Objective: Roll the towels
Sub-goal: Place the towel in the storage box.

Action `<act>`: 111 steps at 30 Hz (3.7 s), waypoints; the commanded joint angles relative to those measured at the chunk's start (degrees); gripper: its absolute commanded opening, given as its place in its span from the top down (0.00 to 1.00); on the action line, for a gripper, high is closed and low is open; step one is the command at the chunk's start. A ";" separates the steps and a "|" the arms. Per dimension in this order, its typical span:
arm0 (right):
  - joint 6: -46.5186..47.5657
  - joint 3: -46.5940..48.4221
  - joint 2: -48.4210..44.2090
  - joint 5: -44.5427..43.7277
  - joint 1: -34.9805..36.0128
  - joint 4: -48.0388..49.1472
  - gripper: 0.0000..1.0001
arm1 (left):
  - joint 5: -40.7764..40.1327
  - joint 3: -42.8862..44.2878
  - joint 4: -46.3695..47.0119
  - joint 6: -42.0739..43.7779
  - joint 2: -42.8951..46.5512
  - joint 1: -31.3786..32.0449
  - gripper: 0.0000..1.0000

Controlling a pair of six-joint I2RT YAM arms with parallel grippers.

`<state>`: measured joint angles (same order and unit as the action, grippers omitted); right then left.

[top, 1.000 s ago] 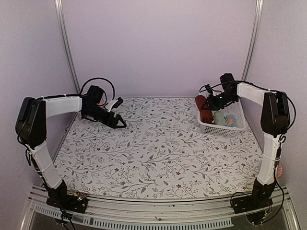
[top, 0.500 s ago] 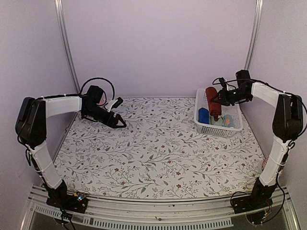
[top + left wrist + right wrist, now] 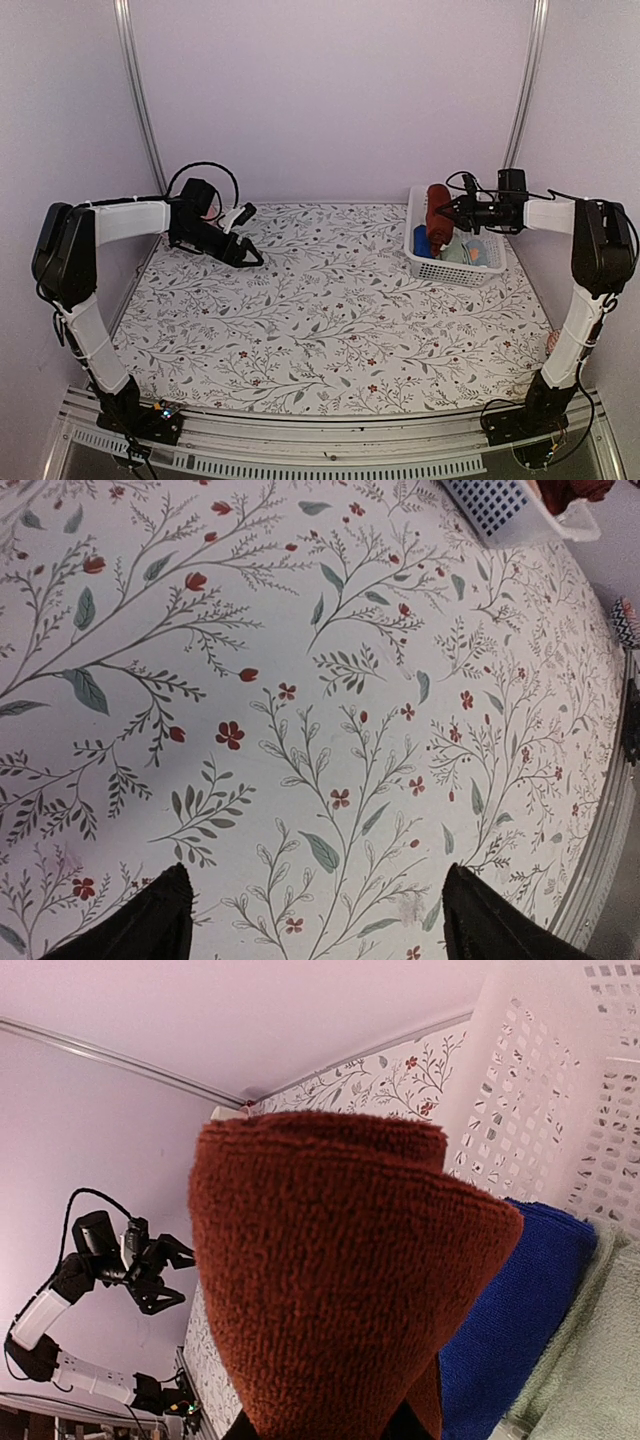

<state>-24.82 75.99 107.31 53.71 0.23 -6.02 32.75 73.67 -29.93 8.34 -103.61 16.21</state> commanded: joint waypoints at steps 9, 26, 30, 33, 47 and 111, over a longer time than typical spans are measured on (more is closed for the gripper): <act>-17.99 -7.51 2.88 3.04 -0.20 21.15 0.91 | 1.26 0.96 -0.39 -0.10 -0.42 -0.58 0.13; -2.65 -3.77 5.81 -4.76 -1.61 -3.02 0.85 | 1.13 0.77 -0.21 -0.53 -0.53 -0.55 0.12; 3.29 0.31 8.29 -9.25 -1.62 -11.49 0.82 | 1.18 0.73 -0.21 -0.57 -0.59 -0.55 0.11; 6.02 1.09 8.12 -13.54 -1.61 -14.17 0.71 | 1.19 0.69 -0.21 -0.54 -0.97 -0.53 0.11; 13.25 8.50 8.67 -22.46 1.41 -24.82 0.50 | 0.82 1.12 -0.30 -0.85 -1.50 -0.30 0.10; 16.72 14.04 10.27 -33.39 8.30 -26.65 0.65 | 0.17 1.57 -1.09 -0.36 -1.42 -0.22 0.08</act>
<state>-7.88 90.48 114.56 18.11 8.10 -32.82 33.39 74.11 -30.79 7.46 -104.66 16.21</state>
